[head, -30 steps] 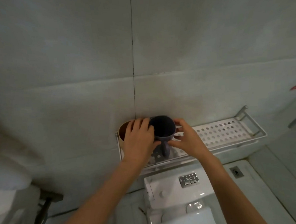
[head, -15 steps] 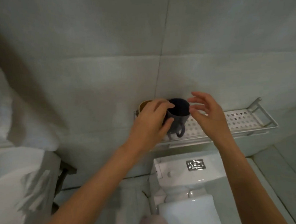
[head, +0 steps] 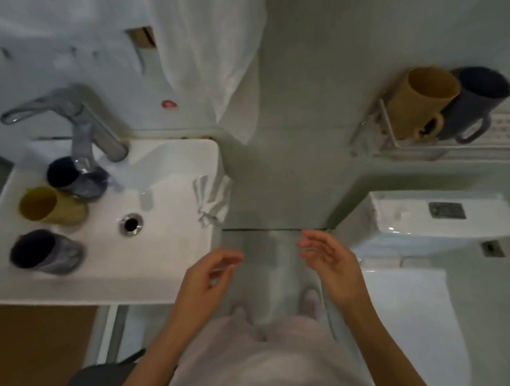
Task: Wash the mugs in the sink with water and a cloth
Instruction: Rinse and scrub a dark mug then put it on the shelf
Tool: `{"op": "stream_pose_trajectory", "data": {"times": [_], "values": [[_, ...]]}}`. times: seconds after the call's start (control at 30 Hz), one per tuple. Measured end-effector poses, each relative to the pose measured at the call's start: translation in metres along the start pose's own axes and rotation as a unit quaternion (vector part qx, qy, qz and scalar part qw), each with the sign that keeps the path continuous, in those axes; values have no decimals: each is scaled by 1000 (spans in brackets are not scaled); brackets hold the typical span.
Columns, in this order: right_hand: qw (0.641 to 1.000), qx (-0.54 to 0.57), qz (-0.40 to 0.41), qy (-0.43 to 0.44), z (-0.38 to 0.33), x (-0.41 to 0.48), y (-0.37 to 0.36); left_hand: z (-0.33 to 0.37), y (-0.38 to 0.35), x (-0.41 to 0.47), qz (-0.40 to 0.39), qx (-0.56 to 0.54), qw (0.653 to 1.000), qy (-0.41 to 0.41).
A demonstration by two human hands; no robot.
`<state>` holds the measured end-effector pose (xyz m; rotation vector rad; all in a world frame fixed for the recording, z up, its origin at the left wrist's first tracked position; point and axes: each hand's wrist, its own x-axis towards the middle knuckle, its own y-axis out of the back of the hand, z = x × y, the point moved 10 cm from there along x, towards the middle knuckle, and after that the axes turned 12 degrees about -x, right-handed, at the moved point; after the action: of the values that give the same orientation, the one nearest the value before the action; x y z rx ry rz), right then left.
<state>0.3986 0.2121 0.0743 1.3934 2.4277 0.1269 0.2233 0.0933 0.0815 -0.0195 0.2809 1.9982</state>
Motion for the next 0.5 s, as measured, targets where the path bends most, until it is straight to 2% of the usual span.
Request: {"op": "stream_pose_trajectory", "data": {"times": [0.23,0.4,0.5], "values": [[999,-31,14,-28,16,-42,-38,-31,58,-54,33,-14,998,45],[999,-42,-14,-4,5,-46,-63,-37,78,-65,124,-59,990,37],[998,-48,-44,5,-1,-45,-83,-35,87,-74,149,-75,985,31]]}}
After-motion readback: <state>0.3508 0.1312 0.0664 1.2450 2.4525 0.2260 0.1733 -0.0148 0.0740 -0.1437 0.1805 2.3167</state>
